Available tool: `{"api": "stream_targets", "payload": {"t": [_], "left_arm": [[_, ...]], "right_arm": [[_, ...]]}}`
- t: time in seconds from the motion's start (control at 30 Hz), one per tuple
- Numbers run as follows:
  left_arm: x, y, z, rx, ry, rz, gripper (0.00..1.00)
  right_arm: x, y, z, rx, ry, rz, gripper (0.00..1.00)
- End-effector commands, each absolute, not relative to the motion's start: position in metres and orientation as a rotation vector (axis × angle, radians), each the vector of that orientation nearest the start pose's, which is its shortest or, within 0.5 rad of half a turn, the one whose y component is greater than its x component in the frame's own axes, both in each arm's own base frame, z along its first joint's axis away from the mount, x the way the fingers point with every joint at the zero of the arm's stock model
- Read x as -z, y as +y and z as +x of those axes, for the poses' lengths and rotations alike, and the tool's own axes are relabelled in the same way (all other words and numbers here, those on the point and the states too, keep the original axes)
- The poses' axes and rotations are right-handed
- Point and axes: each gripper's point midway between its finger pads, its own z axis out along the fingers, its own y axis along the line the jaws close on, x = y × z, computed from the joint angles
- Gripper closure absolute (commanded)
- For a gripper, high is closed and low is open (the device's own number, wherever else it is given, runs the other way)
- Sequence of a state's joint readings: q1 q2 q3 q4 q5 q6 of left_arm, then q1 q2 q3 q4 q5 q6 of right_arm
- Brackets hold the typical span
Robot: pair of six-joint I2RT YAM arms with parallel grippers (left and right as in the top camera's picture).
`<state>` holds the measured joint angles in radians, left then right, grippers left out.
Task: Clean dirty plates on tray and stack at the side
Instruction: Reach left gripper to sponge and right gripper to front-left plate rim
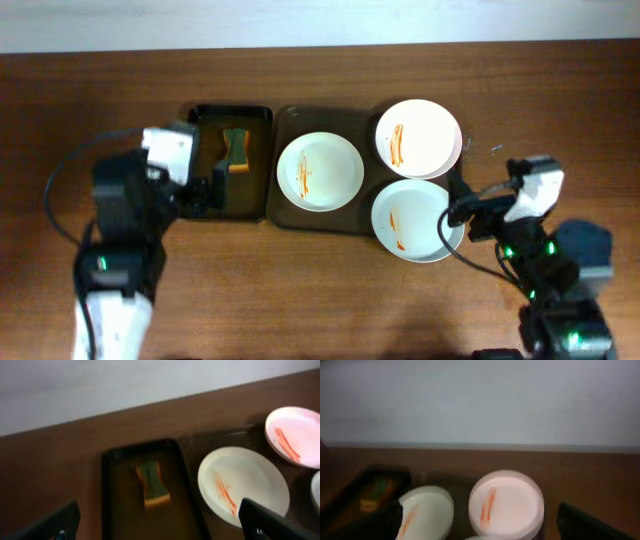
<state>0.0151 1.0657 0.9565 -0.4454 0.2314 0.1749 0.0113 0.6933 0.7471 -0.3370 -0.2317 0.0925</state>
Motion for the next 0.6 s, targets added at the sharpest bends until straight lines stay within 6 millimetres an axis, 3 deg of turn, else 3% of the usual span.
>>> {"api": "stream_targets", "payload": {"t": [0.0, 0.1, 0.17, 0.23, 0.27, 0.4, 0.43, 0.5, 0.57], "left_arm": [[-0.273, -0.052, 0.379, 0.275, 2.173, 0.352, 0.00], [-0.276, -0.062, 0.390, 0.392, 2.336, 0.362, 0.00], [-0.287, -0.084, 0.379, 0.591, 2.386, 0.401, 0.00], [-0.292, -0.093, 0.371, 0.685, 2.400, 0.415, 0.00], [-0.288, -0.090, 0.368, 0.668, 2.430, 0.402, 0.00], [-0.285, -0.086, 0.369, 0.636, 2.441, 0.393, 0.00], [-0.286, -0.086, 0.371, 0.626, 2.433, 0.394, 0.00], [-0.287, -0.078, 0.377, 0.608, 2.450, 0.296, 0.00], [-0.280, -0.052, 0.388, 0.463, 2.540, 0.092, 0.00]], "right_arm": [[-0.299, 0.054, 0.320, -0.349, 1.974, -0.120, 0.02], [-0.291, 0.065, 0.345, -0.433, 2.168, -0.124, 0.02], [-0.287, 0.071, 0.356, -0.492, 2.285, -0.121, 0.02], [-0.282, 0.077, 0.369, -0.549, 2.354, -0.123, 0.02], [-0.276, 0.078, 0.381, -0.552, 2.365, -0.120, 0.02], [-0.265, 0.099, 0.397, -0.709, 2.347, -0.184, 0.00], [-0.257, 0.103, 0.400, -0.709, 2.368, -0.188, 0.05], [-0.242, 0.111, 0.402, -0.696, 2.421, -0.155, 0.07], [-0.230, 0.120, 0.406, -0.638, 2.467, -0.108, 0.11]]}}
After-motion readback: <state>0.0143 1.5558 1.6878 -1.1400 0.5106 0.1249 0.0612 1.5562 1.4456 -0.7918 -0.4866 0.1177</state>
